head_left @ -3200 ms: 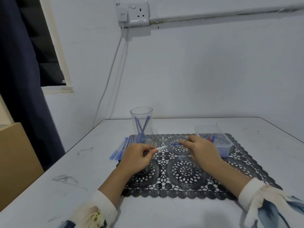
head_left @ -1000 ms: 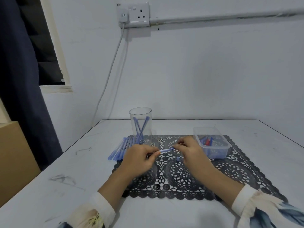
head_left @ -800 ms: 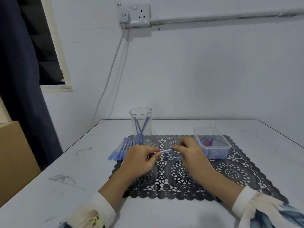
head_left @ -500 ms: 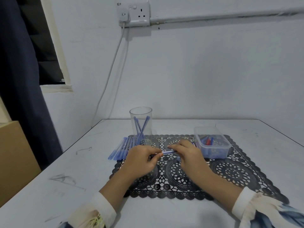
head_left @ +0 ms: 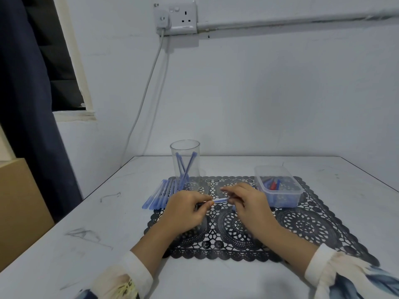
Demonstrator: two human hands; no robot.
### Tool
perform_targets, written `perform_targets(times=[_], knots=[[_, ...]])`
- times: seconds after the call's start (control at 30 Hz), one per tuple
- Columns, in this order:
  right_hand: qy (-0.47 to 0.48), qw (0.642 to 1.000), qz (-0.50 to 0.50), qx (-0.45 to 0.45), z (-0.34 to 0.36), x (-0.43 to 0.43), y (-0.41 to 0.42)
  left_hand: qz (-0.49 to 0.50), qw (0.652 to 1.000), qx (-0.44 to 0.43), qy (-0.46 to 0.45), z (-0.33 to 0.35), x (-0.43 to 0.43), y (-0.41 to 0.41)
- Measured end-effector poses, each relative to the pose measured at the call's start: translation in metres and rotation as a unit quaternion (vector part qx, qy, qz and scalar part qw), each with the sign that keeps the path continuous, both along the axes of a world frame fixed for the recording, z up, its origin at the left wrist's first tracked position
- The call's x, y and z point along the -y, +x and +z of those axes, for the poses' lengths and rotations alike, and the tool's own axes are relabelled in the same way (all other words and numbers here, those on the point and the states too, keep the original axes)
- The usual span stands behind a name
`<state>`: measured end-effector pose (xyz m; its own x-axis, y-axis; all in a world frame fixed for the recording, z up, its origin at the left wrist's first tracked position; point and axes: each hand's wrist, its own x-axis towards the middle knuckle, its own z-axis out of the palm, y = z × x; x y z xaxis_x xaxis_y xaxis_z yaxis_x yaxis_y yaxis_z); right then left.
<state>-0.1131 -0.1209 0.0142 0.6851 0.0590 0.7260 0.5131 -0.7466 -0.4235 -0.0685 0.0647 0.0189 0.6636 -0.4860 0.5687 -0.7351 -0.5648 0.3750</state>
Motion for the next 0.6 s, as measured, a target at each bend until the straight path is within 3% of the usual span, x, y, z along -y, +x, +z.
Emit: perform_targets(times=[0.3,0.6], knots=[[0.019,0.998,-0.042,-0.048,0.009,0.011,0.001,0.028,0.999,-0.022,0.013,0.001,-0.002,0.003],[-0.175,0.964,-0.072,-0.185,-0.008,0.017,0.014,0.054,0.998,-0.027,0.028,0.0,-0.004,0.006]])
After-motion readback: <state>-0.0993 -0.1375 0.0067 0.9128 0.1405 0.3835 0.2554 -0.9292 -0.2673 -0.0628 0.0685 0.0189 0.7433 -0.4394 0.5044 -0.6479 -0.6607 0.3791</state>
